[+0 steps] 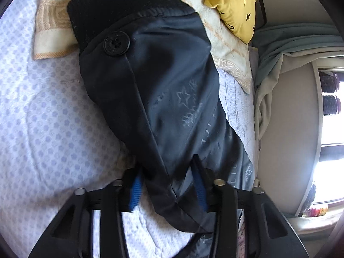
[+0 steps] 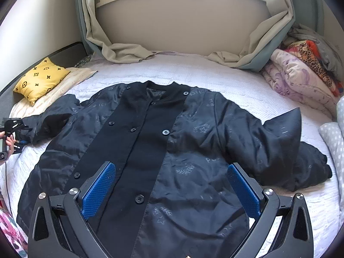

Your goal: Fold large clothes

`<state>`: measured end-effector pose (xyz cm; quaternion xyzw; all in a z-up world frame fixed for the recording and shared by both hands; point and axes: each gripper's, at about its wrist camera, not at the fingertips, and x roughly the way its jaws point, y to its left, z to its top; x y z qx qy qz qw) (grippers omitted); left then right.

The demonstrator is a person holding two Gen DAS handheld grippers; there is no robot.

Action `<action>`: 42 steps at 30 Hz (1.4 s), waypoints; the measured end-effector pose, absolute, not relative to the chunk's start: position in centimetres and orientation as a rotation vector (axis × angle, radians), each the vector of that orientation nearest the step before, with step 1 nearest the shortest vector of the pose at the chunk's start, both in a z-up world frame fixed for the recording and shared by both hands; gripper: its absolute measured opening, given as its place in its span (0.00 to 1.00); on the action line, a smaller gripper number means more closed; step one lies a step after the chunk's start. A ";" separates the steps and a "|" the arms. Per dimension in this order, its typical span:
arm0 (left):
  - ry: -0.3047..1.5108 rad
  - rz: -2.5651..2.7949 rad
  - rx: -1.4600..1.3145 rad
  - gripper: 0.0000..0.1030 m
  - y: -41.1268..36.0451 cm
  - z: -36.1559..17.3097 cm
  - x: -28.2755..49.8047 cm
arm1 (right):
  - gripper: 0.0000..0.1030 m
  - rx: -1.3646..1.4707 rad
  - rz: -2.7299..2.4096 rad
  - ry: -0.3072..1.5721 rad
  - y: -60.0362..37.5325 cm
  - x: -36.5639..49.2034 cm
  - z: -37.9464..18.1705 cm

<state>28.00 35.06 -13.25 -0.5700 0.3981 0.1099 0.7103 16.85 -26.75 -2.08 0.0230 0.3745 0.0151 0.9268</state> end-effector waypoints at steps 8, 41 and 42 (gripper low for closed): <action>0.793 0.239 -1.217 0.15 35.4 -10.8 27.2 | 1.00 0.070 0.021 0.816 -27.2 17.8 -3.4; 0.648 0.004 -0.262 0.14 6.8 6.0 27.2 | 1.00 0.082 -0.088 0.768 -29.3 16.8 -2.0; 0.655 -0.003 -0.249 0.14 5.8 5.7 27.4 | 1.00 0.086 -0.088 0.763 -29.4 16.7 -1.7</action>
